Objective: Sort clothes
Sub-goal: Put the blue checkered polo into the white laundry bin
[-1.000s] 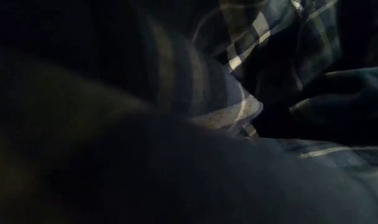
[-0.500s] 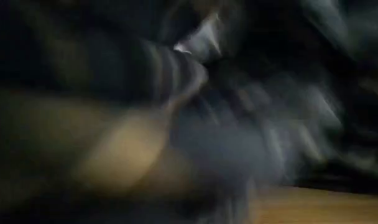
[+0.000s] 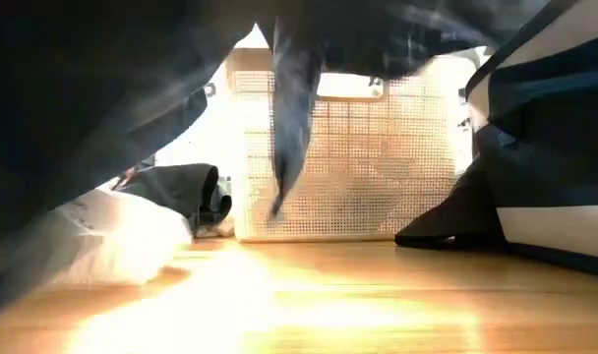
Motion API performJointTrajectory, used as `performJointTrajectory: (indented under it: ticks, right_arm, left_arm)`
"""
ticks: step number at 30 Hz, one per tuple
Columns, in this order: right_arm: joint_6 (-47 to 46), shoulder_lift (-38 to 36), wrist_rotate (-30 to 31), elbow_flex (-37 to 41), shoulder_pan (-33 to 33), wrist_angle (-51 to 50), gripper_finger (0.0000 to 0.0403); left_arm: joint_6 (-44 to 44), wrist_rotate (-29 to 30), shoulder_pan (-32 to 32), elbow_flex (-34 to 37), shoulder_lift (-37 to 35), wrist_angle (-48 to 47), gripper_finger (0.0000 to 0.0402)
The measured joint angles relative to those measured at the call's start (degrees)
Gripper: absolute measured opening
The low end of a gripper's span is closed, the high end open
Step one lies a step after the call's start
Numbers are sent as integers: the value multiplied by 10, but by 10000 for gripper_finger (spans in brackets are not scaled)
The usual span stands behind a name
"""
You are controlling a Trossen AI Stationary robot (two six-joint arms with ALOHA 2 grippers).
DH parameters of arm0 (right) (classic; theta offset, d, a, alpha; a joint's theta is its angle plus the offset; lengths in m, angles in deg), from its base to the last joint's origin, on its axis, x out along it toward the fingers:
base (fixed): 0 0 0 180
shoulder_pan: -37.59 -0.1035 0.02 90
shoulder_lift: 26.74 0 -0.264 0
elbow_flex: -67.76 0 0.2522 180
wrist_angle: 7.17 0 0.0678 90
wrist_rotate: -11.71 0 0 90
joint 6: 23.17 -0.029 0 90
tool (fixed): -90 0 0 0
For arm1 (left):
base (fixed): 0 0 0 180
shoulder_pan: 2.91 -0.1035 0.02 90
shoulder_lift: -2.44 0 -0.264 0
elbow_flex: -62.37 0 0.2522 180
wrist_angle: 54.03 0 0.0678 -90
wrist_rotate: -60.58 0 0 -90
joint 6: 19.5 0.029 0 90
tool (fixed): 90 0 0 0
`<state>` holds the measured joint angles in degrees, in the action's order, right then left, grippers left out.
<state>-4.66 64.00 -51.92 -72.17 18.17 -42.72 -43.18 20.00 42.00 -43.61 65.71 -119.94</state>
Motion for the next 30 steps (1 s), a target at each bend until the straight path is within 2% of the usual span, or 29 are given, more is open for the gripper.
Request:
performJointTrajectory:
  ticks: [4,9,12,15,18,20,25,30]
  right_arm:
    - [147,-17,25,0,15,128,9]
    - [306,-23,70,-1,68,300,9]
    - [365,-18,75,-1,122,394,9]
    - [380,-10,67,-2,186,438,9]
    - [364,4,76,-12,249,428,9]
    - [330,13,98,-15,286,383,9]
    - [167,35,97,-18,344,166,9]
    - [26,75,75,-17,362,-13,9]
  left_arm:
    - [71,3,-1,-84,28,17,231]
    - [173,58,-5,-180,81,21,231]
    - [215,83,-18,-236,115,21,231]
    - [246,87,-30,-287,145,21,231]
    - [268,87,-44,-324,172,19,231]
    - [276,87,-52,-341,187,11,231]
    - [272,87,-78,-366,213,-31,231]
    - [241,86,-113,-368,223,-73,231]
